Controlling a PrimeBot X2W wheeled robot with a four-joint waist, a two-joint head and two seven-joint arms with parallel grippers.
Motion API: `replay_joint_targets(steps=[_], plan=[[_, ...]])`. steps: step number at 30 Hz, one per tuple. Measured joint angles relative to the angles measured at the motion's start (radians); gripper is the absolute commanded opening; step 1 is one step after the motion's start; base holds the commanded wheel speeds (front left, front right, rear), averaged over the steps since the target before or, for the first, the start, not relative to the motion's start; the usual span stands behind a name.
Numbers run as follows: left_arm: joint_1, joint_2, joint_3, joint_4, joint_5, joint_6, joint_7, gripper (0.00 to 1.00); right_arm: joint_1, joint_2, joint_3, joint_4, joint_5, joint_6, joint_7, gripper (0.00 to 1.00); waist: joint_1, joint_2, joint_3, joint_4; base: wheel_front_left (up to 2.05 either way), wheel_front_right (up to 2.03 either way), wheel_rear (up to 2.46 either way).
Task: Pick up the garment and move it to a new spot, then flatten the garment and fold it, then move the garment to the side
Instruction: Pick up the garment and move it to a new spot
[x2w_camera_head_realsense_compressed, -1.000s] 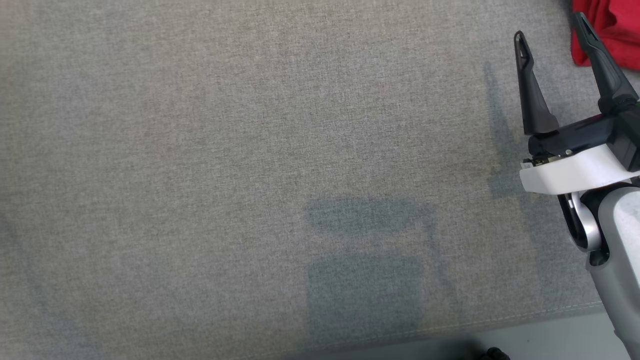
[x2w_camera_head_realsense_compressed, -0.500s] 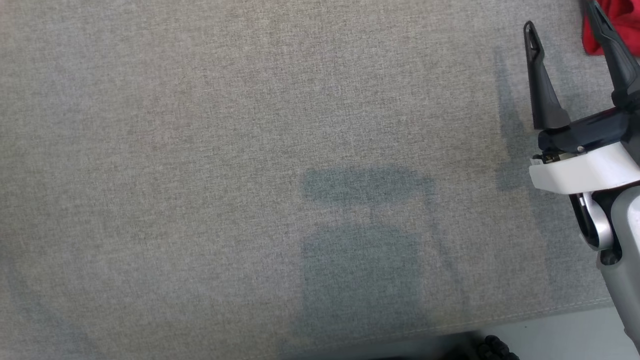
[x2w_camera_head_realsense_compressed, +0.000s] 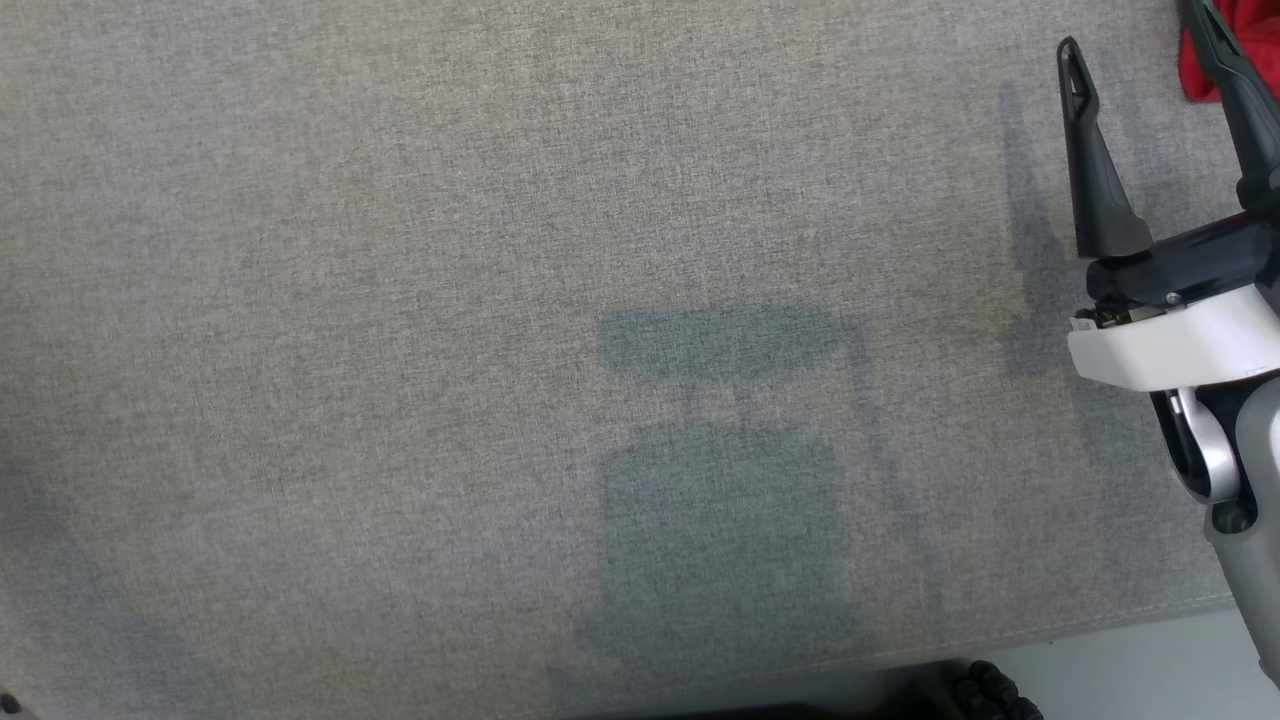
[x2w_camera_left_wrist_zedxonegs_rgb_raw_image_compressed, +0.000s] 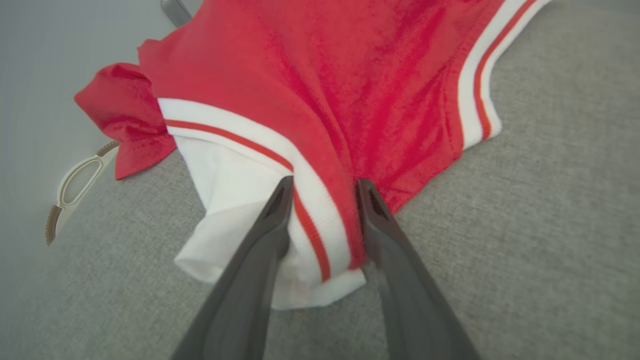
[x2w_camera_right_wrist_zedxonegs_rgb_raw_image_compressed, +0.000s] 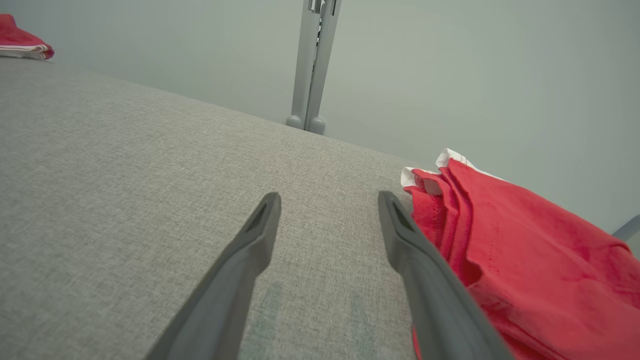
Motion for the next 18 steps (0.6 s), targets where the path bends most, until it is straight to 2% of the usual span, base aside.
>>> replay_joint_targets(steps=[8,18], plan=[[-0.005,-0.018,0.025,0.002,0.019,0.000,-0.008,0.00,0.001,-0.003,-0.013,-0.005,-0.001,0.000,0.002,1.00,0.0000,0.0000,-0.001,0.005,0.00,0.00,0.00],[-0.052,-0.049,-0.012,-0.069,0.036,0.000,-0.075,0.00,0.000,0.016,-0.011,0.028,-0.001,0.000,-0.027,1.00,0.0000,0.0000,-0.051,0.031,0.00,0.00,0.00]])
